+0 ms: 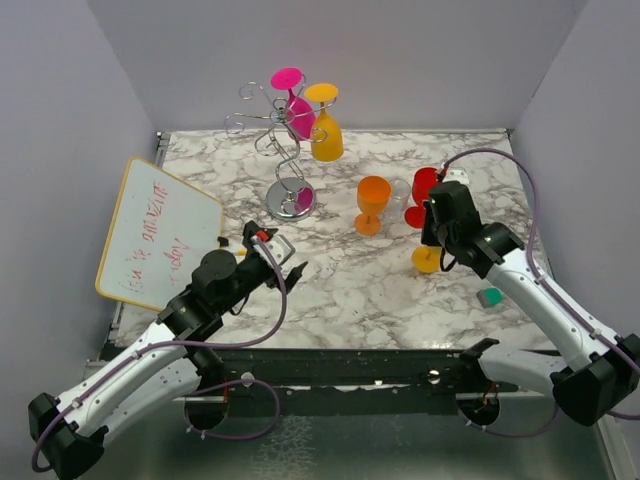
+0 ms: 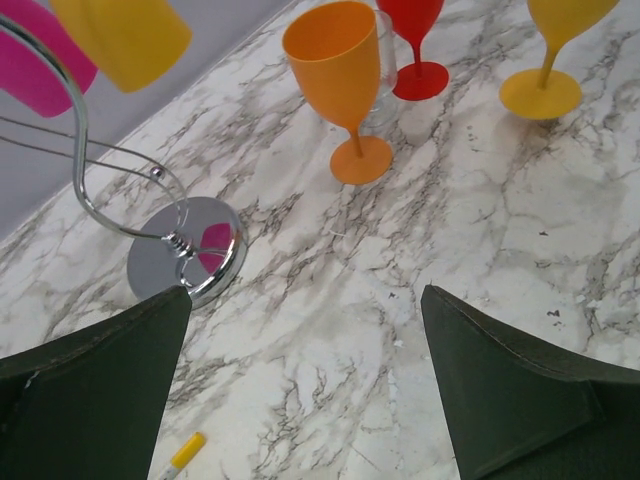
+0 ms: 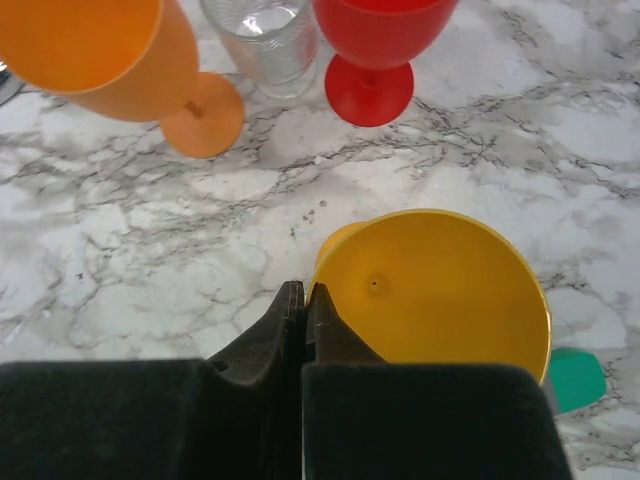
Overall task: Take the wine glass off the wine glass rack
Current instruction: Place the wine glass at the center of the board.
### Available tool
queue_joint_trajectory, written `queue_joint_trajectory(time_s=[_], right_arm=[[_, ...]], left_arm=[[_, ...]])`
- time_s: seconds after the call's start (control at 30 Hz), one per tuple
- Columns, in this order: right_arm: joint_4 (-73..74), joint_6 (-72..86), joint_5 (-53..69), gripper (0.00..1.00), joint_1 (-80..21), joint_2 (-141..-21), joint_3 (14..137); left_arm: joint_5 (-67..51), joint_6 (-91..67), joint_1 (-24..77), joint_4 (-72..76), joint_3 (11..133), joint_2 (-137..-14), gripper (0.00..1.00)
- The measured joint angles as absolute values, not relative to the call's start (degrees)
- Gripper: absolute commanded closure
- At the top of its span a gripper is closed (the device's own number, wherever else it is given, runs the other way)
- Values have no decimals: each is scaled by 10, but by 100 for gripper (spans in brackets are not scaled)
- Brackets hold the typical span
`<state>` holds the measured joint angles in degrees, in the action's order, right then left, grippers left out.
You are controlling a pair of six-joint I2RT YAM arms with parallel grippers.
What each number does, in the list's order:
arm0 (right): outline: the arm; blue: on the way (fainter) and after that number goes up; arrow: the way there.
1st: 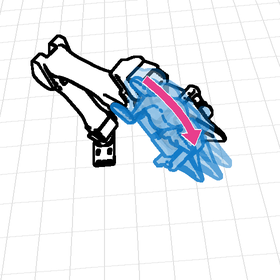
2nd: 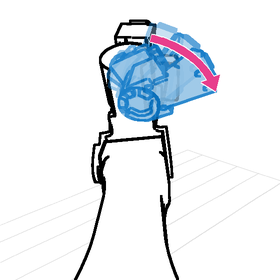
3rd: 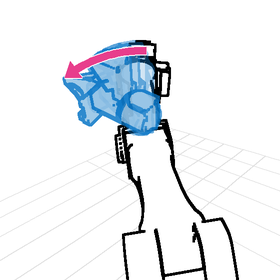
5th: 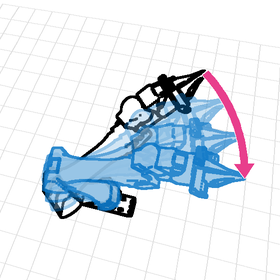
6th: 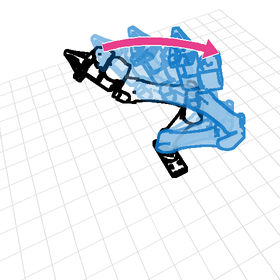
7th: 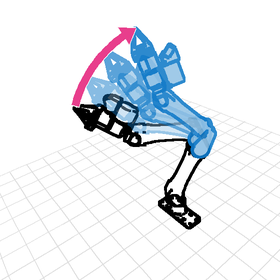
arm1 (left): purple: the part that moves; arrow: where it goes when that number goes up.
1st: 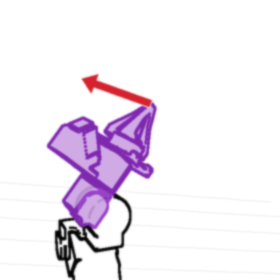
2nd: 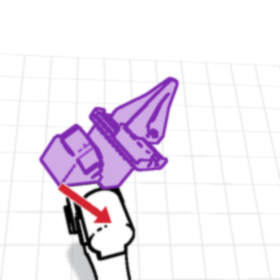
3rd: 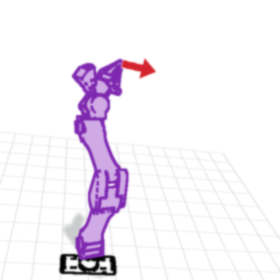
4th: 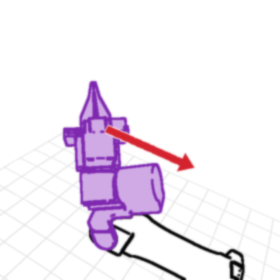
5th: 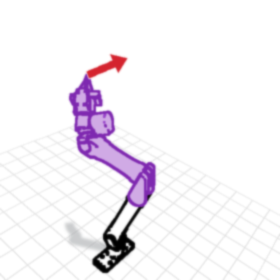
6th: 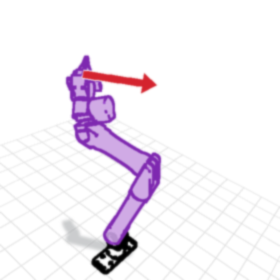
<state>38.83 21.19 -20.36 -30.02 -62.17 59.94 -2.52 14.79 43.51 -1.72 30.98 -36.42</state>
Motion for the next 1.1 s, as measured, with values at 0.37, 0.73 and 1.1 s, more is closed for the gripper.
queue_joint_trajectory(time_s=[0.37,0.73,1.1], right_arm=[[314,241,-282,100,-293,-715,585],[251,242,-285,94,-269,-741,584],[246,240,-258,44,-261,-763,580]], left_arm=[[37,159,435,-8,284,-328,1],[83,171,435,1,281,-316,1],[106,165,435,8,274,-311,1]])
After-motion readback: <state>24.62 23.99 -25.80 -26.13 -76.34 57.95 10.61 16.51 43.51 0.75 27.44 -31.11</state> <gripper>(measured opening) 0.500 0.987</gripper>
